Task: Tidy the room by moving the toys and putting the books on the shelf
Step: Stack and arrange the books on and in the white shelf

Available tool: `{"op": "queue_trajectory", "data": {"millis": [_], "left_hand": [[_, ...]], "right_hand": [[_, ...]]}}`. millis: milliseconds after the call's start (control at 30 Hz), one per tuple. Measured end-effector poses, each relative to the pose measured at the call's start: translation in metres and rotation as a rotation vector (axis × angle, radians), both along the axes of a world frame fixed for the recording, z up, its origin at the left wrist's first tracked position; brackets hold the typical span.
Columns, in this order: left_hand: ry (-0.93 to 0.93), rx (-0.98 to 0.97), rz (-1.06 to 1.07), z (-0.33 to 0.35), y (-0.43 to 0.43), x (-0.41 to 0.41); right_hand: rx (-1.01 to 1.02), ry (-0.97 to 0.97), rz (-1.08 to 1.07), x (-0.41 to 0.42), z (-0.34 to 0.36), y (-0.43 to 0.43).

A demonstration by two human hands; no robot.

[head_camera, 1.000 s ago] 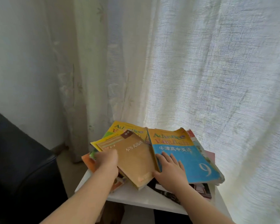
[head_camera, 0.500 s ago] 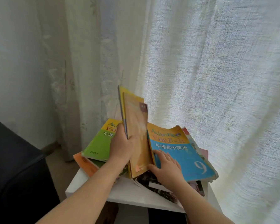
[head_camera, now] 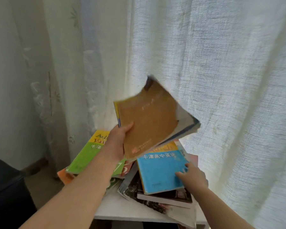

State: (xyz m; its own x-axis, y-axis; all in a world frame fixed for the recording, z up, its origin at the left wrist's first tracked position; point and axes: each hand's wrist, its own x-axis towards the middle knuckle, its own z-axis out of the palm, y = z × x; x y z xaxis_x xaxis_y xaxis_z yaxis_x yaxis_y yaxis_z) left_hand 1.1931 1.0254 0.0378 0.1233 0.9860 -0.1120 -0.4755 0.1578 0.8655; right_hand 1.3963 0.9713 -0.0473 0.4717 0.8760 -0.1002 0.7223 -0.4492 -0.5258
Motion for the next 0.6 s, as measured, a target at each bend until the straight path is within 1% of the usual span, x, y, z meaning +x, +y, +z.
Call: {"op": "queue_trajectory", "data": {"millis": [67,100,167,200,267,333,433,467,533,600], "left_hand": [[0.059,-0.127,0.001,-0.029,0.008,0.01],[0.109,-0.173,0.04,-0.043,0.011,0.013],[0.273,-0.205,0.113,-0.069,0.015,0.013],[0.342,-0.206,0.137,-0.08,0.016,0.012],[0.414,-0.215,0.156,-0.095,0.016,0.006],[0.522,-0.174,0.167,-0.1,0.016,0.002],[0.846,-0.083,0.176,-0.095,0.016,0.004],[0.917,-0.065,0.186,-0.093,0.017,0.005],[0.967,-0.055,0.208,-0.093,0.016,0.006],[0.934,-0.059,0.202,-0.093,0.016,0.006]], "right_hand": [[-0.033,-0.021,-0.006,0.006,-0.002,0.002],[-0.035,0.001,-0.021,0.01,-0.005,0.005],[-0.036,0.1,-0.058,0.014,-0.009,0.012],[-0.037,0.143,-0.058,0.014,-0.009,0.013],[-0.027,0.207,-0.029,0.012,-0.01,0.015],[-0.046,0.246,-0.012,0.01,-0.01,0.018],[-0.097,0.227,-0.005,0.008,-0.01,0.021],[-0.087,0.227,-0.01,0.007,-0.01,0.022],[-0.003,0.229,-0.017,0.005,-0.013,0.021],[0.123,0.246,-0.027,0.005,-0.017,0.019]]}}
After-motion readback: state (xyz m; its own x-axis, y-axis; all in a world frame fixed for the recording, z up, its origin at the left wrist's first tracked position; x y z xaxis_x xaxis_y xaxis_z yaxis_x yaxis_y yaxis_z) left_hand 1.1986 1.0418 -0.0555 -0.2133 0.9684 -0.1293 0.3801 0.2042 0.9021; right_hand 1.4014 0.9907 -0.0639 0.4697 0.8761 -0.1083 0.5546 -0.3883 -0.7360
